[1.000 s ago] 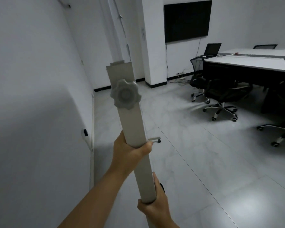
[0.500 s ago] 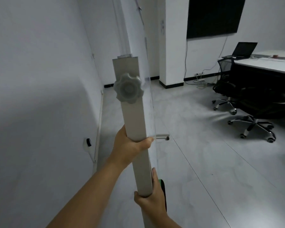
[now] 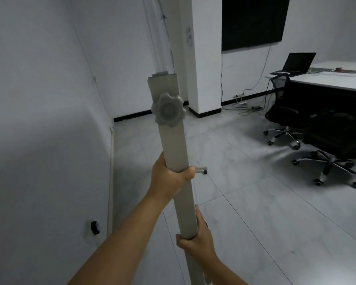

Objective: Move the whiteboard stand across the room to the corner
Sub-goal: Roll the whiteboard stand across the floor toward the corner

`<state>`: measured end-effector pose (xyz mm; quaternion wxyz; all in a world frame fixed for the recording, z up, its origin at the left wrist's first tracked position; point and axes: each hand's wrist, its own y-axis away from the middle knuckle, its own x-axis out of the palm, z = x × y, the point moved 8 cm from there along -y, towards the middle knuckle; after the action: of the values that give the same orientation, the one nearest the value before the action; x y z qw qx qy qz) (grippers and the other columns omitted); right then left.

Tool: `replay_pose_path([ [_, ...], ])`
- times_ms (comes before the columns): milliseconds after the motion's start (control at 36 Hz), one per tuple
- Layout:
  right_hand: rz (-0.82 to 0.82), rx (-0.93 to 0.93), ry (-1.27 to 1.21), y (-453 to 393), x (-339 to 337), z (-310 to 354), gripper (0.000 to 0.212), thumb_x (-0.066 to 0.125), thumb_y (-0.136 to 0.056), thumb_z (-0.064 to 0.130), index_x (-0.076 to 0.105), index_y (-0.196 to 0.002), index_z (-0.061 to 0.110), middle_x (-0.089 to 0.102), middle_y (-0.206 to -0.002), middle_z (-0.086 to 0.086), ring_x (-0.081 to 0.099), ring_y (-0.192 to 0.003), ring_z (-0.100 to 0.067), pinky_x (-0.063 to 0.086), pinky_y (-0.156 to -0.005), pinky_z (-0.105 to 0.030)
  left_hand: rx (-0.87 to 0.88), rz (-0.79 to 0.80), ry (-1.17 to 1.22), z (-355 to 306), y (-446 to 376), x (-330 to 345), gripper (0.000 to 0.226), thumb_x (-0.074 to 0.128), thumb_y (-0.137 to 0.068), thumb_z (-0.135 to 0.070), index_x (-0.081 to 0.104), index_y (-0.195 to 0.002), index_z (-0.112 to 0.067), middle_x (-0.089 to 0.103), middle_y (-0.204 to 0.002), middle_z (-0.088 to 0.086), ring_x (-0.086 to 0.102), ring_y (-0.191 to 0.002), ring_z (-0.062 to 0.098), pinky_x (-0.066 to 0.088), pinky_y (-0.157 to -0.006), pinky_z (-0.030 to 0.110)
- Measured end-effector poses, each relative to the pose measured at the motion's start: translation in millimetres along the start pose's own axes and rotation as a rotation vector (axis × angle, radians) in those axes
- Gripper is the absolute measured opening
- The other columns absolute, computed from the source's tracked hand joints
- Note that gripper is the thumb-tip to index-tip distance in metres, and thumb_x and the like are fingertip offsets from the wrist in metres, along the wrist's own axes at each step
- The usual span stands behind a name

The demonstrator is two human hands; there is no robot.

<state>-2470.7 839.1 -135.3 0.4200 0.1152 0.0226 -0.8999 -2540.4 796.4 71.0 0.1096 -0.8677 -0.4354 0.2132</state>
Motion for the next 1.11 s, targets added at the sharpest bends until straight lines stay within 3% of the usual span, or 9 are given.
replay_pose_path([
  [222, -0.032, -0.003, 0.020, -148.2, 30.2, 16.2, 0.102, 0.067, -0.053, 0.033, 0.015, -0.140, 0.026, 0.055, -0.116, 0.000, 0.056, -0.091, -0.008, 0.047, -0.060, -0.010, -0.021, -0.018, 0.005, 66.9, -139.5, -15.6, 0.022, 0.071, -0.067, -0.006, 0.054, -0.080, -0.010, 0.055, -0.070, -0.002, 0.055, -0.065, 0.010, 0.045, -0.049, 0.008],
  [361, -0.025, -0.022, 0.001, -240.0, 46.4, 22.8, 0.102, 0.071, -0.059, 0.025, 0.011, -0.141, 0.024, 0.049, -0.113, 0.001, 0.053, -0.087, -0.007, 0.046, -0.060, -0.011, -0.054, -0.025, 0.011, 105.8, -224.3, -21.1, 0.022, 0.071, -0.067, -0.006, 0.055, -0.082, -0.009, 0.056, -0.071, -0.001, 0.056, -0.066, 0.011, 0.045, -0.046, 0.006],
  [528, -0.022, -0.009, -0.041, -347.8, 66.9, 33.6, 0.100, 0.073, -0.067, 0.015, 0.007, -0.141, 0.025, 0.047, -0.120, 0.002, 0.052, -0.093, -0.007, 0.048, -0.059, -0.005, -0.076, -0.037, 0.068, 150.2, -324.3, -28.4, 0.029, 0.070, -0.067, -0.002, 0.053, -0.071, -0.025, 0.058, -0.072, -0.003, 0.058, -0.068, 0.010, 0.047, -0.047, 0.008],
  [667, -0.032, 0.011, -0.059, -437.1, 91.2, 37.9, 0.107, 0.072, -0.058, 0.026, 0.005, -0.141, 0.030, 0.048, -0.127, 0.004, 0.054, -0.100, -0.011, 0.054, -0.084, -0.029, -0.049, -0.048, 0.069, 183.1, -405.9, -42.3, 0.033, 0.071, -0.065, 0.001, 0.053, -0.067, -0.026, 0.058, -0.070, -0.004, 0.061, -0.059, 0.003, 0.047, -0.046, 0.007],
  [722, -0.031, 0.012, -0.055, -473.1, 100.4, 42.5, 0.109, 0.071, -0.055, 0.029, 0.004, -0.141, 0.030, 0.048, -0.126, 0.003, 0.054, -0.100, -0.012, 0.054, -0.086, -0.031, -0.035, -0.040, 0.065, 196.9, -439.2, -46.9, 0.034, 0.071, -0.065, 0.002, 0.052, -0.067, -0.026, 0.057, -0.068, -0.004, 0.060, -0.056, -0.005, 0.046, -0.045, 0.007],
  [778, -0.035, 0.012, -0.044, -509.2, 107.5, 46.7, 0.109, 0.069, -0.054, 0.030, 0.005, -0.142, 0.028, 0.049, -0.125, 0.003, 0.054, -0.099, -0.012, 0.053, -0.084, -0.027, -0.024, -0.027, 0.063, 212.1, -472.5, -49.7, 0.032, 0.071, -0.065, 0.001, 0.053, -0.066, -0.025, 0.057, -0.067, -0.004, 0.060, -0.054, -0.006, 0.045, -0.043, 0.007],
  [917, -0.050, 0.024, -0.050, -594.5, 118.1, 60.6, 0.100, 0.072, -0.063, 0.018, 0.009, -0.141, 0.026, 0.048, -0.107, 0.012, 0.053, -0.088, -0.002, 0.047, -0.058, -0.006, -0.002, 0.020, 0.023, 251.2, -558.7, -53.6, 0.019, 0.072, -0.066, -0.004, 0.055, -0.072, -0.010, 0.056, -0.067, 0.001, 0.056, -0.062, 0.012, 0.045, -0.046, 0.006],
  [1000, -0.069, 0.030, -0.017, -649.9, 124.8, 64.0, 0.102, 0.070, -0.057, 0.024, 0.011, -0.141, 0.030, 0.054, -0.114, 0.006, 0.056, -0.089, -0.006, 0.046, -0.057, -0.004, 0.021, 0.056, 0.025, 273.2, -609.5, -52.9, 0.022, 0.072, -0.065, -0.006, 0.055, -0.078, -0.003, 0.055, -0.069, 0.004, 0.056, -0.063, 0.014, 0.046, -0.047, 0.007],
  [1111, -0.072, 0.044, 0.004, -725.1, 133.6, 70.1, 0.107, 0.068, -0.051, 0.034, 0.009, -0.141, 0.031, 0.052, -0.118, 0.011, 0.056, -0.096, -0.009, 0.047, -0.069, -0.011, 0.049, 0.031, 0.062, 301.6, -677.1, -55.1, 0.023, 0.073, -0.064, -0.003, 0.053, -0.067, -0.014, 0.055, -0.065, 0.001, 0.058, -0.057, 0.002, 0.045, -0.047, 0.006],
])
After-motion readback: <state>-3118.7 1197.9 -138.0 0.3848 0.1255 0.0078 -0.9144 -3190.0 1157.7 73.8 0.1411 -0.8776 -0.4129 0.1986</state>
